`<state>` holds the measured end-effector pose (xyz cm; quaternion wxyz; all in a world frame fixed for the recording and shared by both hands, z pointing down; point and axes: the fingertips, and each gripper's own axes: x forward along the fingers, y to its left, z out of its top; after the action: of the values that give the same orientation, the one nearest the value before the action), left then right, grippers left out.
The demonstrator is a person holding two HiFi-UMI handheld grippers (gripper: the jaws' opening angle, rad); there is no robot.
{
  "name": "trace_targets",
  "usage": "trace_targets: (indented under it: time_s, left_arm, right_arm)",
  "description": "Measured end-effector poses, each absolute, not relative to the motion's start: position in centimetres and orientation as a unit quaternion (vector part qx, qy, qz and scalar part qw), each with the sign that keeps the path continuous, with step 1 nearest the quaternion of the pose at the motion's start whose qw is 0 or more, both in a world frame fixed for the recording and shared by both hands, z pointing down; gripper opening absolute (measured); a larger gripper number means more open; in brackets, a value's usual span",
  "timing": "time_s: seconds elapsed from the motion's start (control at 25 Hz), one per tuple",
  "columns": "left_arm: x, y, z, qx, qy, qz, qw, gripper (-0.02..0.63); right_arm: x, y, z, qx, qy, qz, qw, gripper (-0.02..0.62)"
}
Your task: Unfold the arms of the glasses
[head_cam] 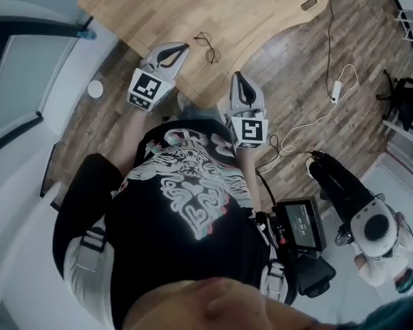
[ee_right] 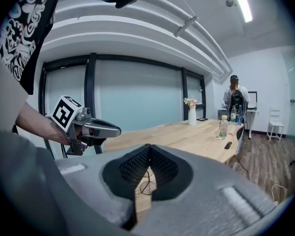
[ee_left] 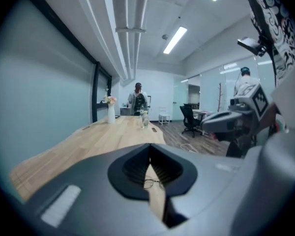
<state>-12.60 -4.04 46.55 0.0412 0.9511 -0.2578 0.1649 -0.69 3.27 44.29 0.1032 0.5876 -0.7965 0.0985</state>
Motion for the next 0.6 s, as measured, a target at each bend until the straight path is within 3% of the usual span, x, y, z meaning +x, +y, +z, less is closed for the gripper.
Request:
trace_targets:
  time_s: [0.6]
  left_arm:
    - [-8.0, -5.3, 51.3, 0.952, -0.193, 0.233, 0.037, -0.011]
  right_arm:
    - [1.7, 1.3, 49.3, 0.567, -0.801, 0.137, 0.135, -0.002]
